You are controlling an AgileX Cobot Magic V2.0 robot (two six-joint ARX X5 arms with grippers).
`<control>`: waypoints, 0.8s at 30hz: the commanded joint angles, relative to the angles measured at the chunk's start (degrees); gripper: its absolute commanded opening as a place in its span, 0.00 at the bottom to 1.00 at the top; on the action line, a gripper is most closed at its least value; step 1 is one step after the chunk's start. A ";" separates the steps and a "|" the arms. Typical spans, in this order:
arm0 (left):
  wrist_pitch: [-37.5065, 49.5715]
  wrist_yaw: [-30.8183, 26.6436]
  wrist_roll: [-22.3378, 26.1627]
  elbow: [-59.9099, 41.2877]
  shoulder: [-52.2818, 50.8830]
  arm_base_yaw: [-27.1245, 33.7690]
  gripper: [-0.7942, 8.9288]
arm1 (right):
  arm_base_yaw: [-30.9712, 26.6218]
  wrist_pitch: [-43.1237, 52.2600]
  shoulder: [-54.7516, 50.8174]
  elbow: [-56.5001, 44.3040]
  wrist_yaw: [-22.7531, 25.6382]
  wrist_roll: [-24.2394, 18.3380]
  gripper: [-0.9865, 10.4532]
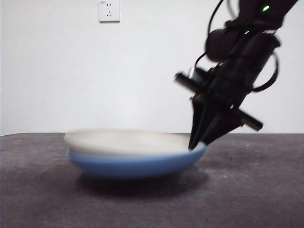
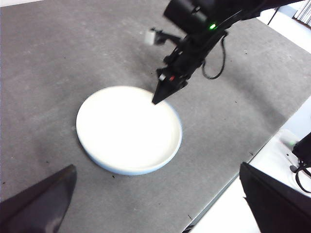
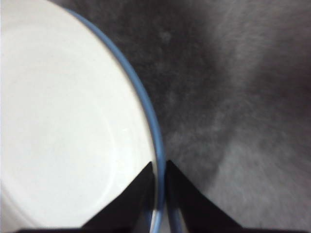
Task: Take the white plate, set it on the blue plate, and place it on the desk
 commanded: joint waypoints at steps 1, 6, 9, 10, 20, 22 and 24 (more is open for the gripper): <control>0.61 -0.07 0.26 0.59 0.04 -0.17 0.76 | 1.05 1.29 2.60 1.55 0.96 1.42 0.09; 0.61 -0.07 0.26 0.59 0.04 -0.17 0.76 | 1.22 1.33 3.87 1.55 3.39 1.33 0.09; 0.59 -0.07 0.24 0.59 0.04 -0.17 0.76 | 1.16 1.31 3.87 1.55 5.46 1.36 0.09; 0.61 -0.07 0.24 0.57 0.04 -0.17 0.76 | 1.11 1.18 3.87 1.55 5.49 1.33 0.09; 0.63 -0.07 0.15 0.57 0.04 -0.17 0.76 | 1.20 1.18 3.85 1.55 7.26 1.31 0.09; 0.63 -0.07 0.15 0.59 0.04 -0.17 0.76 | 1.20 1.20 3.85 1.55 7.45 1.31 0.10; 0.57 -0.07 0.15 0.57 0.02 -0.17 0.76 | 1.18 1.07 3.45 1.57 7.74 0.48 0.21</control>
